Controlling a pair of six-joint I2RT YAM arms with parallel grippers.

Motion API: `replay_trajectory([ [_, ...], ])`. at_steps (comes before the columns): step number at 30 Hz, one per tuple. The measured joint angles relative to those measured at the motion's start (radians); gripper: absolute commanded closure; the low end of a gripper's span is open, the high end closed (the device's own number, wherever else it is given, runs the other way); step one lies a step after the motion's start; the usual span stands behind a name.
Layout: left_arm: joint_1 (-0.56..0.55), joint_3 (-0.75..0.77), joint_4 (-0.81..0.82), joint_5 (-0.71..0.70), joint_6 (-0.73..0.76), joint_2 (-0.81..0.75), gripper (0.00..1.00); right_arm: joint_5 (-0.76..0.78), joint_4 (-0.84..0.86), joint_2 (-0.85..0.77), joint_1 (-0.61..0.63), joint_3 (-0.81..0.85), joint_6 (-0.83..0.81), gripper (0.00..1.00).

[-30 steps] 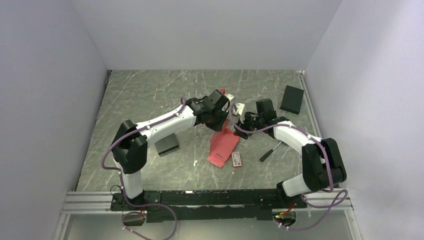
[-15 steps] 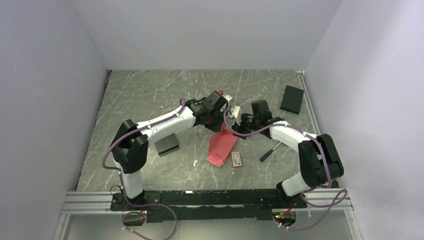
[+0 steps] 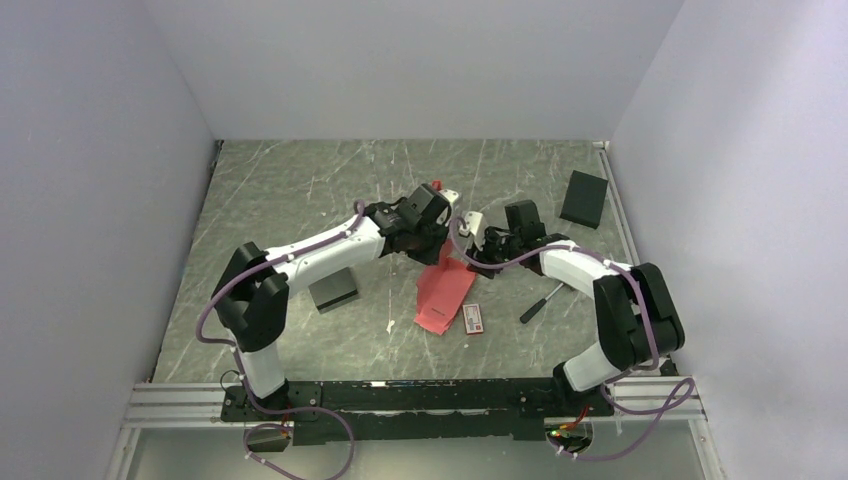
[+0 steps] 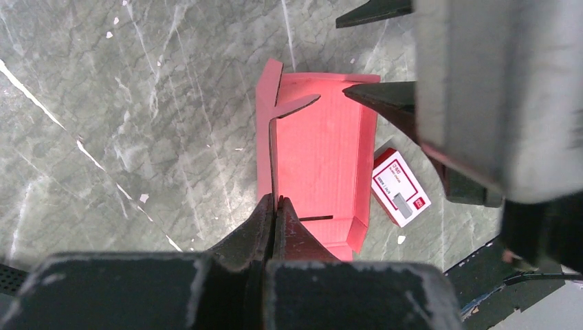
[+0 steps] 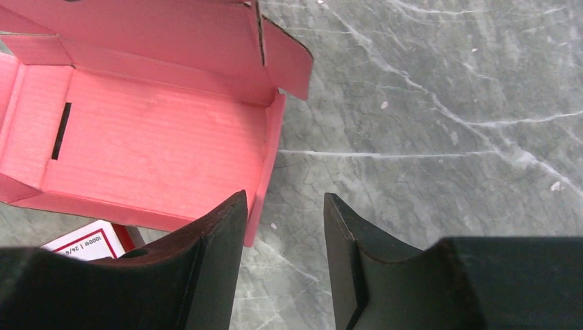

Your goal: Fold the paper box

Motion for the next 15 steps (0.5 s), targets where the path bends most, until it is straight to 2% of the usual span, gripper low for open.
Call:
replay_trajectory([
  [15, 0.001, -0.002, 0.018, 0.029, -0.003, -0.016, 1.0, 0.112, -0.001, 0.043, 0.082, 0.006, -0.013, 0.67],
])
